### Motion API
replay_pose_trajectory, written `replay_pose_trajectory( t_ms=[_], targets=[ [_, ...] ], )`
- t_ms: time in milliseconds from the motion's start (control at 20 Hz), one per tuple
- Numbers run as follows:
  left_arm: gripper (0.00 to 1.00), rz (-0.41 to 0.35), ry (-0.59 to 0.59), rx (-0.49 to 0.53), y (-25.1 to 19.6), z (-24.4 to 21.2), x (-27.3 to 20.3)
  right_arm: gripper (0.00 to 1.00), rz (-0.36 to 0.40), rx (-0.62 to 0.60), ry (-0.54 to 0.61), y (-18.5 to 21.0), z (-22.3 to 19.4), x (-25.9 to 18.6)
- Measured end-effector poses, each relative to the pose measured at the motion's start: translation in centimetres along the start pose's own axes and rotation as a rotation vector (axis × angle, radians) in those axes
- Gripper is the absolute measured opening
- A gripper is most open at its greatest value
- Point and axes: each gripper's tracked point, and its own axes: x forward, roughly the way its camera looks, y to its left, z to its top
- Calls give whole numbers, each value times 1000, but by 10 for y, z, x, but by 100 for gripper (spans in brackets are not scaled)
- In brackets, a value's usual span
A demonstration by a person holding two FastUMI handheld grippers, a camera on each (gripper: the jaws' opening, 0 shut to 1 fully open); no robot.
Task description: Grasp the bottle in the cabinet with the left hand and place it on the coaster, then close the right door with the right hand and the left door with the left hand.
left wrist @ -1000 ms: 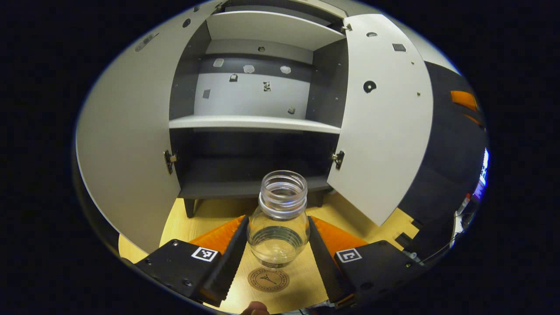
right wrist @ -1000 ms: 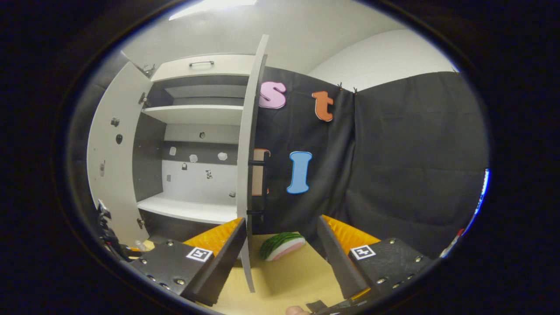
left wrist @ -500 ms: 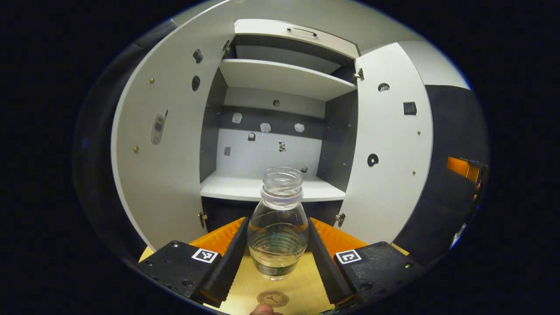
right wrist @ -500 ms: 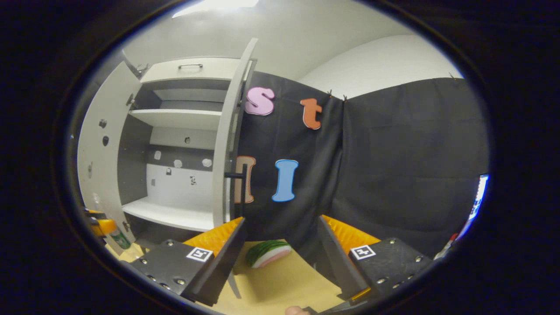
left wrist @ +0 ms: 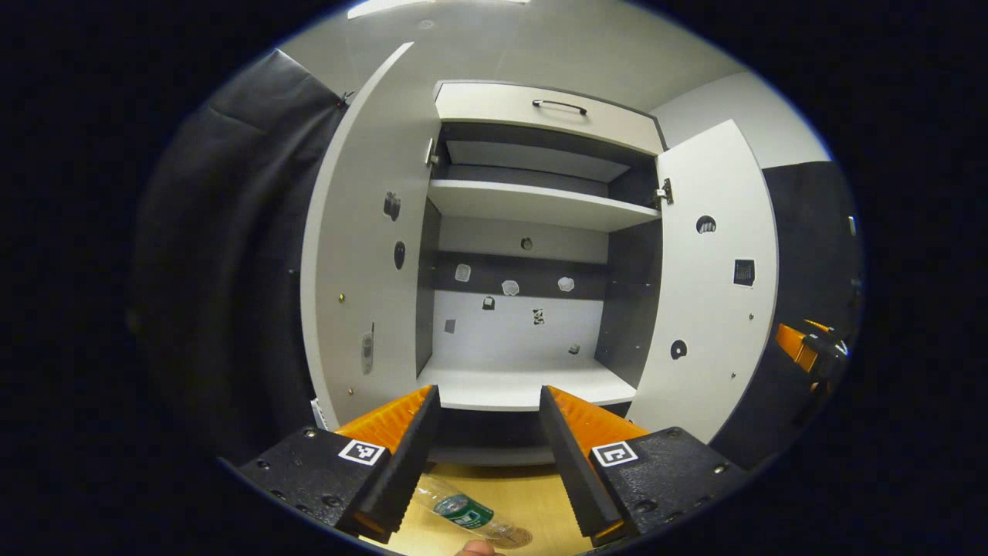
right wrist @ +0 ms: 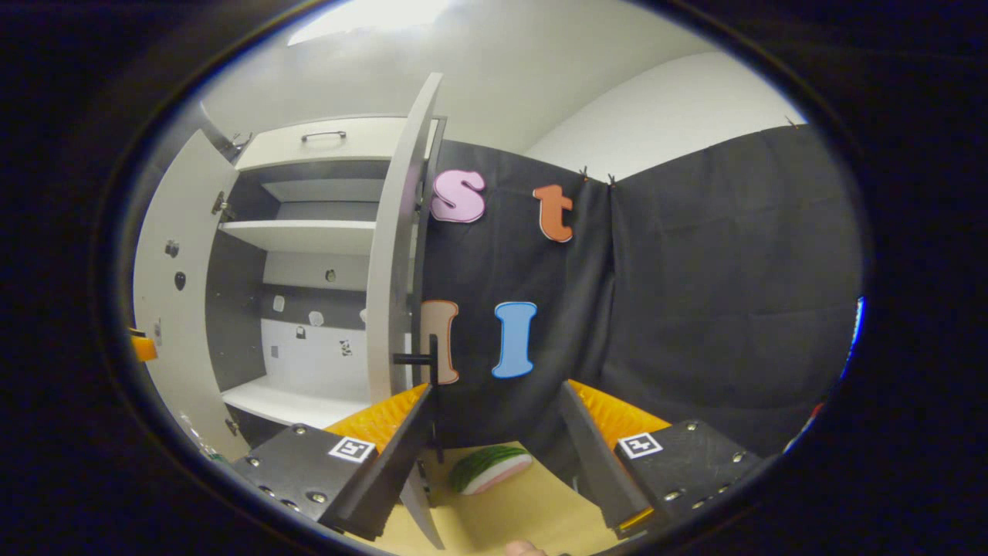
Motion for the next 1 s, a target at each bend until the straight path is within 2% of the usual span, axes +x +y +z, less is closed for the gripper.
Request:
replay_pose_trajectory(
  t_ms=[100,200,250,300,450,500,550,600,650,700,800,950,1000],
  targets=[
    [82,17,-7,4,7,2,-2,97,29,0,12,11,-3,3],
    [82,39,-7,17,16,1,-2,99,25,-9,10,12,-6,3],
    [82,45,-4,22,19,0,-1,94,23,-11,7,13,-5,1],
    [82,49,-2,24,22,-1,0,97,23,-8,10,14,-7,2],
    [82,55,-2,30,25,-1,4,94,26,5,9,14,-7,1],
    [82,54,-5,31,25,0,6,94,28,3,6,14,-7,1],
    [77,50,-9,30,24,0,7,94,31,-8,4,16,-6,2],
    [82,46,-8,27,19,1,11,96,36,-25,-1,18,-6,2],
    [82,40,-2,23,18,-1,12,97,37,-41,-2,19,-5,2],
    [82,36,1,18,17,-4,14,93,38,-50,-2,19,-5,2],
    [82,29,7,15,17,-7,17,96,45,-42,4,20,-6,1],
    [82,21,12,16,16,-11,21,96,61,-44,7,25,-6,1],
    [82,19,14,15,15,-12,23,92,63,-51,6,25,-5,1]
  ],
)
